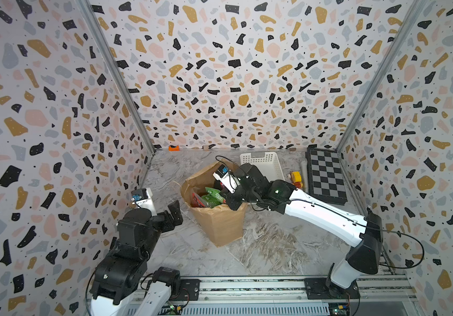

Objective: Place the condiment packets inside the bag
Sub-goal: Place the condiment packet in the paper bag, then reset both arms

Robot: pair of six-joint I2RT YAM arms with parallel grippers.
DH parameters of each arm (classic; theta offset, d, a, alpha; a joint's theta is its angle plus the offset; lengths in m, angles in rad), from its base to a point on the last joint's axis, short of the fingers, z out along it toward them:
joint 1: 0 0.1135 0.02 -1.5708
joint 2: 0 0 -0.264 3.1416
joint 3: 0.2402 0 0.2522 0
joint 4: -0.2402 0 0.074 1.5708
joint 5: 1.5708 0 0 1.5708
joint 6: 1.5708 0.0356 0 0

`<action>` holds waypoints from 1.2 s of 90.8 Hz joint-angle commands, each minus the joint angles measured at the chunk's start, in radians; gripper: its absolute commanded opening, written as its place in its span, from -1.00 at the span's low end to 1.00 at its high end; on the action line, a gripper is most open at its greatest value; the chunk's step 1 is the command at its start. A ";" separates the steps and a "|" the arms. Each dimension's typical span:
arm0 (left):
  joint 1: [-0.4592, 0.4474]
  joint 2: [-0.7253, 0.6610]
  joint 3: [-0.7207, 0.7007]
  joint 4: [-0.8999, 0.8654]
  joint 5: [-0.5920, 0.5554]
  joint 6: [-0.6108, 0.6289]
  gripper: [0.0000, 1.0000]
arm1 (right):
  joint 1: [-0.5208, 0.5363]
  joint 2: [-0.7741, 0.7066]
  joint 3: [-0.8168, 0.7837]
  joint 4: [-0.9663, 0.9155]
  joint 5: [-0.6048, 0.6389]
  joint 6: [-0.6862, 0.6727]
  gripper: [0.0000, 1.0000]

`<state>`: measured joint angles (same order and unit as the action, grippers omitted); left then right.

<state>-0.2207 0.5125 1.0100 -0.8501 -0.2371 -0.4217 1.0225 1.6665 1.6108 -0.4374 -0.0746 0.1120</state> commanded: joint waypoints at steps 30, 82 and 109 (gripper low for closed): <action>0.001 -0.002 -0.269 0.354 -0.481 -0.064 1.00 | -0.010 -0.262 0.019 -0.031 0.195 -0.099 0.71; 0.020 0.356 -0.767 1.308 -0.392 0.282 1.00 | -0.908 -0.758 -0.909 0.259 0.252 0.051 0.99; 0.043 0.566 -0.794 1.527 -0.078 0.486 1.00 | -0.930 -0.608 -1.374 1.121 0.217 -0.133 0.99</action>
<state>-0.1894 1.0622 0.2356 0.4847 -0.4789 -0.0315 0.0948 1.0126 0.2558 0.2245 0.1661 0.0620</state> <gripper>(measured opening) 0.994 0.994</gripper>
